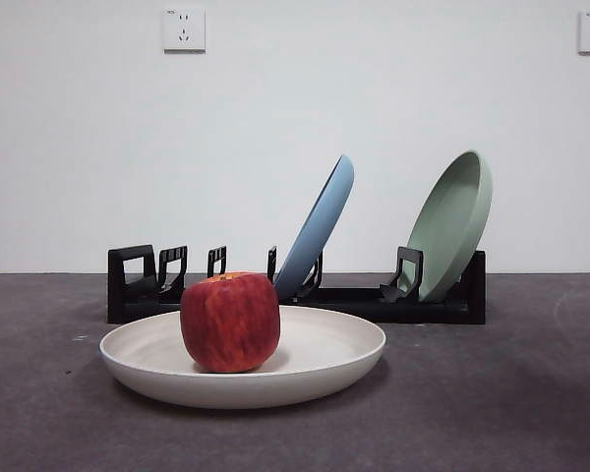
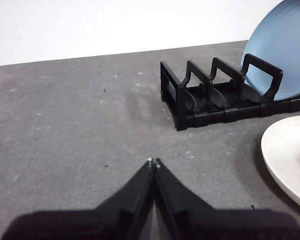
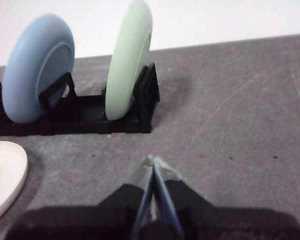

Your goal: Take the yellow plate from the plate rack,put the plate on the table,take the apple from the table,put the apple in the plate

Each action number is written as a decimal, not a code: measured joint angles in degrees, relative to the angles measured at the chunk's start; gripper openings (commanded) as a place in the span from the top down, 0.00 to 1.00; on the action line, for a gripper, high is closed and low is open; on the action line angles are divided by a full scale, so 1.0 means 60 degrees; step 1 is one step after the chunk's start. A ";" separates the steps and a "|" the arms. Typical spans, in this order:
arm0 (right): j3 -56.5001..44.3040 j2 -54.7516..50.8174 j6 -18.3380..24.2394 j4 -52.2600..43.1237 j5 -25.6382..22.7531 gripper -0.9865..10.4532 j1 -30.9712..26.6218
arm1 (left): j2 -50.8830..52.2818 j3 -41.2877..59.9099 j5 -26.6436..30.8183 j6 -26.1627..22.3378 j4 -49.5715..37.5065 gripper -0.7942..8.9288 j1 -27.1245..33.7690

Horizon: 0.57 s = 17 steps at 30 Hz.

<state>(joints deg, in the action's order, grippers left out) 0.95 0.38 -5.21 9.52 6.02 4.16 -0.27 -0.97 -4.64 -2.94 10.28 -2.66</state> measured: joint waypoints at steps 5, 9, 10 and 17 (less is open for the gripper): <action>0.0000 0.0244 -0.0146 0.0015 -0.0240 0.91 0.0000 | 0.0000 0.0000 0.0000 0.0000 0.0000 0.92 0.0000; 0.0000 0.0255 -0.0171 0.0022 -0.0288 0.91 0.0000 | 0.0000 -0.0004 0.0000 0.0000 0.0000 0.92 0.0000; 0.0000 0.0255 -0.0171 0.0022 -0.0291 0.91 0.0000 | 0.0000 -0.0004 0.0000 0.0000 0.0000 0.92 0.0000; 0.0000 0.0255 -0.0171 0.0022 -0.0291 0.91 0.0000 | 0.0000 -0.0004 0.0000 0.0000 0.0000 0.92 0.0000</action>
<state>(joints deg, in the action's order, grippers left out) 0.95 1.91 -6.24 9.65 4.27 4.16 -0.27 -0.99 -4.64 -2.94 10.28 -2.66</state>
